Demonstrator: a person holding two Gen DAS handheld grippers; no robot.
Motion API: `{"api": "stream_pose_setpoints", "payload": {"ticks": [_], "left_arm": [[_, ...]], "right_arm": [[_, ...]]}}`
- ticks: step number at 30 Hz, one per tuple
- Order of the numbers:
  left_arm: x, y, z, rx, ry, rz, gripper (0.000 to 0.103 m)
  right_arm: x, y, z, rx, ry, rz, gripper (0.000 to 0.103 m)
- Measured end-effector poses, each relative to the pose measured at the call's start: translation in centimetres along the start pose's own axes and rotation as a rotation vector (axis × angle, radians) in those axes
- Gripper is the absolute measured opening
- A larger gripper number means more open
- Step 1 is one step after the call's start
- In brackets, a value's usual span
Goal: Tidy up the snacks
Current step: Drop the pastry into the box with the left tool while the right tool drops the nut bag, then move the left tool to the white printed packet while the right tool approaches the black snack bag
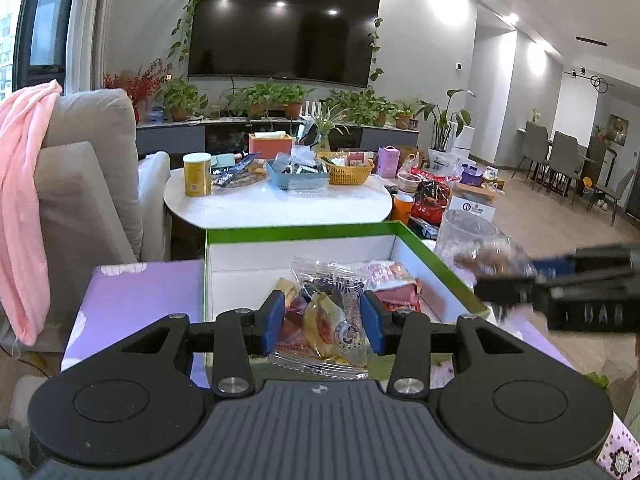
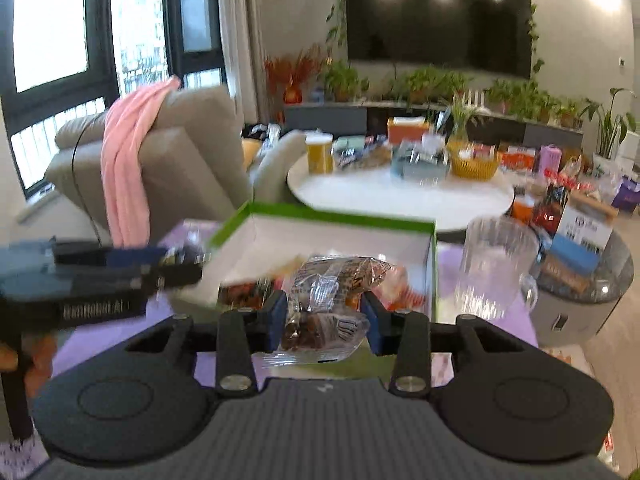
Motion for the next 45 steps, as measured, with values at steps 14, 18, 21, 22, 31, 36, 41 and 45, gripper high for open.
{"api": "stream_pose_setpoints", "payload": {"ticks": [14, 18, 21, 22, 31, 36, 41, 45], "left_arm": [[3.1, -3.7, 7.3, 0.050, -0.032, 0.040, 0.039], [2.7, -5.1, 10.0, 0.063, -0.065, 0.043, 0.041], [2.0, -5.8, 11.3, 0.094, -0.091, 0.054, 0.054], [1.8, -5.9, 11.6, 0.099, -0.094, 0.058, 0.055], [0.6, -6.2, 8.5, 0.115, -0.096, 0.037, 0.055], [0.1, -5.7, 4.3, 0.124, -0.077, 0.031, 0.055], [-1.0, -4.9, -0.2, 0.122, -0.056, 0.017, 0.055], [-2.9, -4.2, -3.3, 0.126, -0.061, 0.000, 0.055]], "right_arm": [[3.2, 1.3, 7.2, 0.003, -0.003, 0.043, 0.043], [3.1, 1.4, 9.8, 0.000, -0.038, 0.040, 0.045], [2.6, 1.7, 11.1, -0.029, -0.059, 0.055, 0.063], [2.4, 1.8, 11.3, -0.041, -0.063, 0.060, 0.068], [1.8, 2.6, 8.1, -0.058, -0.054, 0.109, 0.068], [0.9, 3.0, 4.8, -0.059, -0.050, 0.114, 0.068], [-0.8, 3.5, 1.5, -0.068, -0.062, 0.114, 0.068], [-2.6, 3.8, -0.4, -0.073, -0.092, 0.117, 0.068]]}}
Point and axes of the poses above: each gripper's, at about its wrist camera, not at the fingertips, and z roughly the way its jaws point, y to its right, x to its top, the point moved 5 cm from there along z, roughly the way its jaws point, and after that the axes turned 9 degrees about -x, right-handed, at the moved point
